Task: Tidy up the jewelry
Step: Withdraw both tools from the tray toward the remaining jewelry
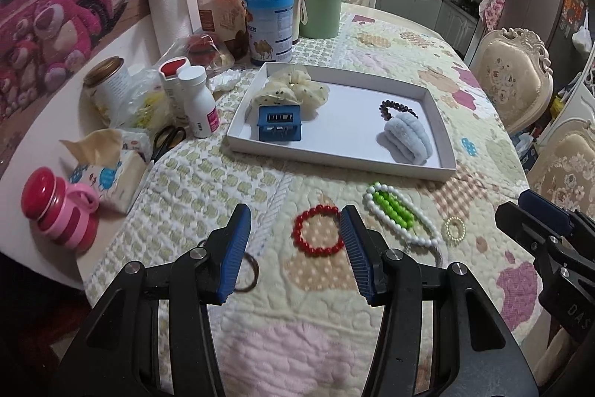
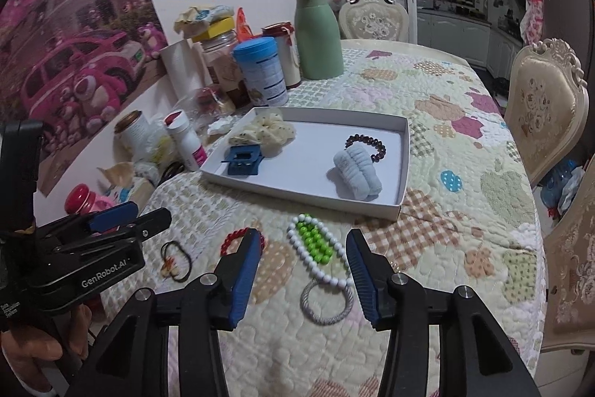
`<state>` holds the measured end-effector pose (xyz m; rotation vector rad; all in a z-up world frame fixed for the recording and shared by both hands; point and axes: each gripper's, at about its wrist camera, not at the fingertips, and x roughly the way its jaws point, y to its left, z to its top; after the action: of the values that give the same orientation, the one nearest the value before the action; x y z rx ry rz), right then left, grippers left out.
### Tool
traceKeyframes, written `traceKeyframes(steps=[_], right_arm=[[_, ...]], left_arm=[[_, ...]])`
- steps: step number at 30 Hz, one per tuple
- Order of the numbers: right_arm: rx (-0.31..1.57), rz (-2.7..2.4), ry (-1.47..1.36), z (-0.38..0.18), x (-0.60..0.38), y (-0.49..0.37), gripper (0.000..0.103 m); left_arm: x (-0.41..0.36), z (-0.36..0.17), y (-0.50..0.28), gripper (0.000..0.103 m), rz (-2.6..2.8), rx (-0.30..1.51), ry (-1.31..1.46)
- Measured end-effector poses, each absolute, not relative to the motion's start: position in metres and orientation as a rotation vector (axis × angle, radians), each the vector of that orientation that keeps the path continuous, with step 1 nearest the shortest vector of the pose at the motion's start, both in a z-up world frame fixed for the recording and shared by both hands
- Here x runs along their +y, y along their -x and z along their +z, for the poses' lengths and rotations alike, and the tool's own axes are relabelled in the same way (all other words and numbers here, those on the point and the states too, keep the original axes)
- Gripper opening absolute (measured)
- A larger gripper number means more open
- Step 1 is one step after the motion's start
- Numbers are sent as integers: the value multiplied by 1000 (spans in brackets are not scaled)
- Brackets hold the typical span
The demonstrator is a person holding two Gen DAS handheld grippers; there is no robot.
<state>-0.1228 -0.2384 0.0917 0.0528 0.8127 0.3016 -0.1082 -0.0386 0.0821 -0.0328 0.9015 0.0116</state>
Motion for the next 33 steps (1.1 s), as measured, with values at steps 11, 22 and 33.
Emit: traceKeyframes(steps=[11, 22, 33], right_arm=[[783, 319, -34, 101, -232, 153, 47], [790, 322, -23, 99, -225, 164, 50], [805, 317, -29, 94, -224, 162, 51]], left_arm=[[-40, 87, 138, 50, 18, 872, 23], [-37, 85, 147, 50, 18, 874, 19], [-31, 80, 148, 50, 17, 890, 27]])
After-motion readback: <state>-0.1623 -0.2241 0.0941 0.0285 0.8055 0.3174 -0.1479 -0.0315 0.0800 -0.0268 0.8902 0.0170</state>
